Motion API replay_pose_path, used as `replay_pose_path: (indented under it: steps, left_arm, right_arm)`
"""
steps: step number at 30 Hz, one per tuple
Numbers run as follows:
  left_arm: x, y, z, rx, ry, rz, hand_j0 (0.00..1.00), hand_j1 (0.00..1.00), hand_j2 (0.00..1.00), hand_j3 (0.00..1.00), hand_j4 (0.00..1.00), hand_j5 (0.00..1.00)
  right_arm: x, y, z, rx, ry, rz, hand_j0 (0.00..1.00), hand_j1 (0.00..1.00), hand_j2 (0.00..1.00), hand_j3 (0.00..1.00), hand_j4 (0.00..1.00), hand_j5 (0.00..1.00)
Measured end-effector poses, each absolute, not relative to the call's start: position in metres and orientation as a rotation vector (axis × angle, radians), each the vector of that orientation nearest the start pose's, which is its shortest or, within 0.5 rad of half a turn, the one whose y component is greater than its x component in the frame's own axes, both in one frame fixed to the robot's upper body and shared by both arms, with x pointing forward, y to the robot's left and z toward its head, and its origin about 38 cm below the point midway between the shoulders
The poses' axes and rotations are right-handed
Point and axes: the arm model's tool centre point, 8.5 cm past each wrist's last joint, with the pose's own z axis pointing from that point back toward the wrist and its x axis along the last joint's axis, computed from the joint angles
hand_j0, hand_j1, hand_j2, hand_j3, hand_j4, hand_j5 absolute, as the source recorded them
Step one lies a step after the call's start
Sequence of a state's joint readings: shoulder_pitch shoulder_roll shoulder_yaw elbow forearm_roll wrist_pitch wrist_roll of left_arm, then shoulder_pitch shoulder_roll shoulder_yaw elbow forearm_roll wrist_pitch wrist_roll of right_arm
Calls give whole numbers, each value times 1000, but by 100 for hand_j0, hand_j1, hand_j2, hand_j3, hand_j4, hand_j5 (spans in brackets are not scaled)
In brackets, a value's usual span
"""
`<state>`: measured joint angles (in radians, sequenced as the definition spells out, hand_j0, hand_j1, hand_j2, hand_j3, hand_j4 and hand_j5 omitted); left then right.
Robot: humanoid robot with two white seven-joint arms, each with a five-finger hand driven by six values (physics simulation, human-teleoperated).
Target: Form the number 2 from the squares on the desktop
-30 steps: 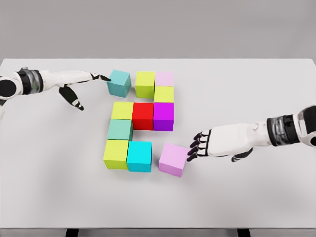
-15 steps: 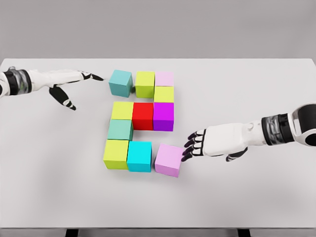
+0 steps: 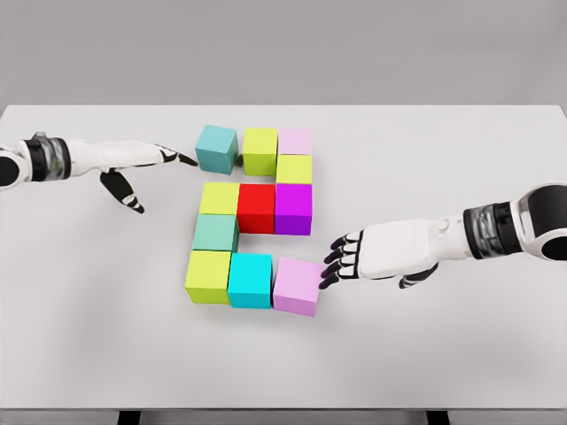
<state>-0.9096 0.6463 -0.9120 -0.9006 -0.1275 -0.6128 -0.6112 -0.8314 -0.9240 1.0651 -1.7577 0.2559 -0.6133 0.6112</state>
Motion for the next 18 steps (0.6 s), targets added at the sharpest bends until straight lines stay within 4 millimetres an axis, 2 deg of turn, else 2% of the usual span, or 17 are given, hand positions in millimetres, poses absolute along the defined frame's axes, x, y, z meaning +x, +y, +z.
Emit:
replay_pose_path:
  steps: [15, 18]
  left_arm:
    - [505, 302, 169, 133, -1253, -1871, 100, 100, 100, 100, 100, 100]
    - [505, 305, 168, 136, -1249, -1865, 100, 100, 100, 100, 100, 100]
  right_arm:
    - [359, -211, 207, -33, 1597, -3005, 100, 100, 100, 100, 100, 100]
    - [360, -210, 208, -31, 1599, -3000, 100, 100, 100, 100, 100, 100]
